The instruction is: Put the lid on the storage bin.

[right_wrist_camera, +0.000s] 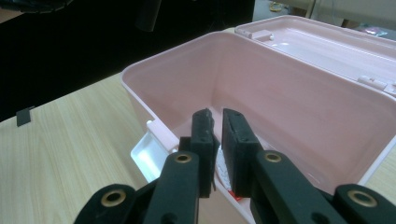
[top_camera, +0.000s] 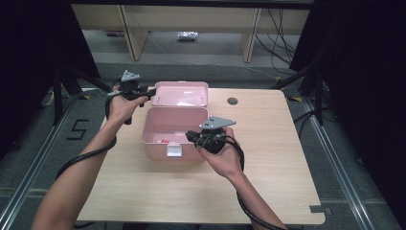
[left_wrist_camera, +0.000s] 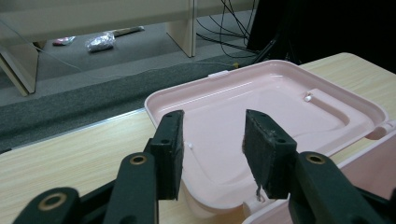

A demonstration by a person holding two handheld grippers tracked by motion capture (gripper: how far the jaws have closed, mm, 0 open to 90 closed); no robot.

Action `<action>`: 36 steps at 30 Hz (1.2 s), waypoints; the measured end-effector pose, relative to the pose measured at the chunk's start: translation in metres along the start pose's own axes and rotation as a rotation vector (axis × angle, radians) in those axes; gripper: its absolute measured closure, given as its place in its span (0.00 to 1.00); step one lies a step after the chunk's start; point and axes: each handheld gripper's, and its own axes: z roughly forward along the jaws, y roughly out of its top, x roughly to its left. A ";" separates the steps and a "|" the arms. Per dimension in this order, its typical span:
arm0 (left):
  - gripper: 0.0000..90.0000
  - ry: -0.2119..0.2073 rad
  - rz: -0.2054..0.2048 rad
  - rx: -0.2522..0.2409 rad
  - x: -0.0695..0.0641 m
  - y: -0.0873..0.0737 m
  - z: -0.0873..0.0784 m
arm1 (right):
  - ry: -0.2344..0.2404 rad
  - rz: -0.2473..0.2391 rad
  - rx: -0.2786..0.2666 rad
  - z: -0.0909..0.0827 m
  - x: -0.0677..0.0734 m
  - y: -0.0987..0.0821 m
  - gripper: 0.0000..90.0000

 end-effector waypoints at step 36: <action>0.66 0.052 -0.109 0.149 0.021 0.002 0.045 | -0.020 0.031 0.066 0.000 -0.004 -0.007 0.98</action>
